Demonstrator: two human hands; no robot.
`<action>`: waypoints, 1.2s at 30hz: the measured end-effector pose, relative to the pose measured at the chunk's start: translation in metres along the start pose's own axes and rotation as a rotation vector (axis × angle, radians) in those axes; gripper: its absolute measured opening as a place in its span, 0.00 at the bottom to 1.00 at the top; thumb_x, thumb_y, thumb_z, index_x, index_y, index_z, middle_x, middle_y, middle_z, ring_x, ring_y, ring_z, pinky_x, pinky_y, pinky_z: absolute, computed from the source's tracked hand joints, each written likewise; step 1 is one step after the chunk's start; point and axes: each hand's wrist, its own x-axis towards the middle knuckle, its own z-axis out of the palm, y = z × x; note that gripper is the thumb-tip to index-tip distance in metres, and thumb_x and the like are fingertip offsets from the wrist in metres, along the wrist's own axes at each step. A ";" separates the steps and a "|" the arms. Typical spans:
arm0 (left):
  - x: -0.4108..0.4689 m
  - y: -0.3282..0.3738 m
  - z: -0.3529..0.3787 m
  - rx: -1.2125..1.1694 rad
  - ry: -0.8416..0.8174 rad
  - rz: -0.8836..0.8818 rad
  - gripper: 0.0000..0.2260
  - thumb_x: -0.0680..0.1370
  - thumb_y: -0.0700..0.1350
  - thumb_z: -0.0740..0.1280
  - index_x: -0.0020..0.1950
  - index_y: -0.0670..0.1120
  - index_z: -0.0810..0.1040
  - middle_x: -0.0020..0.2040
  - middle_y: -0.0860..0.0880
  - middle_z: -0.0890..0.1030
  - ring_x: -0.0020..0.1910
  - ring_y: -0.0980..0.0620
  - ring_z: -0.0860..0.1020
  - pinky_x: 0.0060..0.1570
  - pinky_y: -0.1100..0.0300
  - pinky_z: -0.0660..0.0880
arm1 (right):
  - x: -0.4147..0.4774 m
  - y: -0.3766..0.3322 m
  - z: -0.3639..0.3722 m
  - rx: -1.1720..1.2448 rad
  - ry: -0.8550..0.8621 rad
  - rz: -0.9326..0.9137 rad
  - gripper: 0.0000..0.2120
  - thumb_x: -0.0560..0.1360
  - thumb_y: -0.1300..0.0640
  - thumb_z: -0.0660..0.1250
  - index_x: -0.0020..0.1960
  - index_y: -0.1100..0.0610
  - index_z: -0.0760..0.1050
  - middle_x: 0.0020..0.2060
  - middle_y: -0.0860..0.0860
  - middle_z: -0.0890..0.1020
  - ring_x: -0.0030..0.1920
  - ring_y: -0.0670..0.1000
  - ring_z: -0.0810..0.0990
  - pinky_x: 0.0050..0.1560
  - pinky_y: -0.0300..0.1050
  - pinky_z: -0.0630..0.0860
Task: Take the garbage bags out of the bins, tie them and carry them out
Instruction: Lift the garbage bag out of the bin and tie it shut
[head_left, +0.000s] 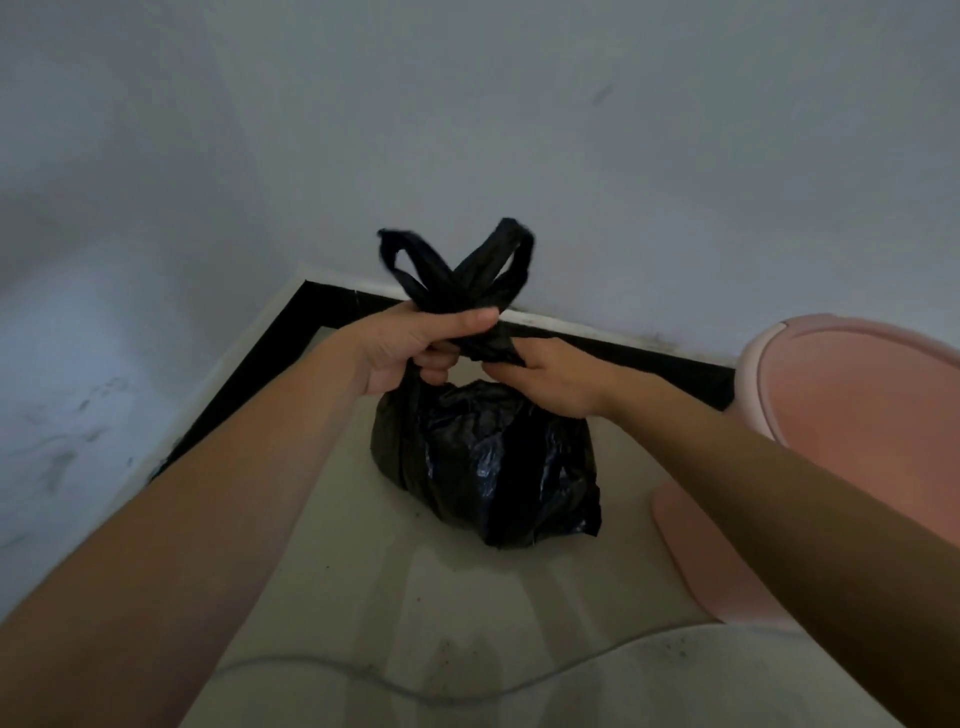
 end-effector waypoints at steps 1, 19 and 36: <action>-0.002 0.000 0.001 -0.001 -0.005 -0.013 0.13 0.73 0.54 0.75 0.32 0.52 0.77 0.26 0.54 0.61 0.24 0.57 0.56 0.32 0.58 0.52 | -0.002 -0.004 -0.001 0.011 -0.060 0.041 0.07 0.82 0.43 0.58 0.51 0.42 0.74 0.50 0.45 0.80 0.55 0.49 0.77 0.53 0.42 0.73; -0.021 0.014 0.008 -0.318 -0.044 -0.011 0.17 0.81 0.57 0.62 0.55 0.48 0.86 0.44 0.45 0.86 0.32 0.52 0.79 0.41 0.57 0.79 | -0.010 -0.041 -0.063 0.880 0.656 0.071 0.13 0.80 0.45 0.66 0.45 0.54 0.81 0.37 0.47 0.80 0.38 0.44 0.79 0.44 0.39 0.78; -0.032 0.022 -0.004 -0.315 -0.056 0.170 0.07 0.76 0.38 0.62 0.49 0.43 0.78 0.40 0.48 0.80 0.23 0.57 0.68 0.32 0.61 0.71 | -0.024 -0.036 -0.042 0.437 0.217 0.208 0.32 0.72 0.56 0.76 0.72 0.49 0.67 0.68 0.50 0.73 0.61 0.48 0.75 0.54 0.39 0.72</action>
